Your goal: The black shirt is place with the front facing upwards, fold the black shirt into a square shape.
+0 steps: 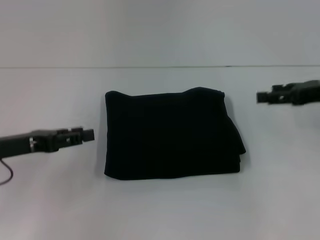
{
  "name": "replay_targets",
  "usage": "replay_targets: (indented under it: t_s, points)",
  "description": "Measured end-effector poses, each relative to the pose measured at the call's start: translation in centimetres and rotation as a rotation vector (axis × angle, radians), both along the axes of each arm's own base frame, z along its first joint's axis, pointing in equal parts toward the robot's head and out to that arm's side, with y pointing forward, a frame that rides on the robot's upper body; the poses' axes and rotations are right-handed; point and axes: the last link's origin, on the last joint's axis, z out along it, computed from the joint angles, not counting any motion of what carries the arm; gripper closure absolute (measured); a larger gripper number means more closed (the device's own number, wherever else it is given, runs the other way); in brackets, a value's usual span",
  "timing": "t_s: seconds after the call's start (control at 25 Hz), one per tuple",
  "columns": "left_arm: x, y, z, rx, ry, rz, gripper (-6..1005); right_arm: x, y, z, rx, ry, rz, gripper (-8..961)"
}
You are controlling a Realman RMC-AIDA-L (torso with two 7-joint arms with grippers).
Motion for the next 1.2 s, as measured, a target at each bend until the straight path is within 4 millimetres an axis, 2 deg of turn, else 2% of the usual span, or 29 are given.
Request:
replay_targets:
  t_s: [0.16, 0.32, 0.44, 0.6, 0.84, 1.2]
  points:
    - [1.2, 1.9, 0.1, 0.015, 0.099, -0.105, 517, -0.2, -2.8, -3.5, -0.045, 0.043, 0.143, 164]
    - [3.9, 3.2, -1.7, -0.076, 0.193, -0.265, 352, -1.1, -4.1, -5.8, -0.077, 0.073, 0.220, 164]
    - [5.0, 4.0, -2.8, -0.105, 0.247, -0.302, 233, -1.5, -4.0, -6.2, -0.067, 0.069, 0.243, 164]
    - [5.9, 5.1, -3.1, -0.075, 0.275, -0.307, 65, -1.6, -3.5, -6.0, -0.043, 0.063, 0.245, 164]
    - [6.9, 6.1, -3.3, -0.072, 0.278, -0.299, 65, -1.8, -3.0, -5.5, -0.028, 0.052, 0.249, 164]
    - [7.4, 6.2, -3.4, -0.096, 0.228, -0.218, 65, -2.0, -2.6, -5.5, -0.027, 0.019, 0.279, 163]
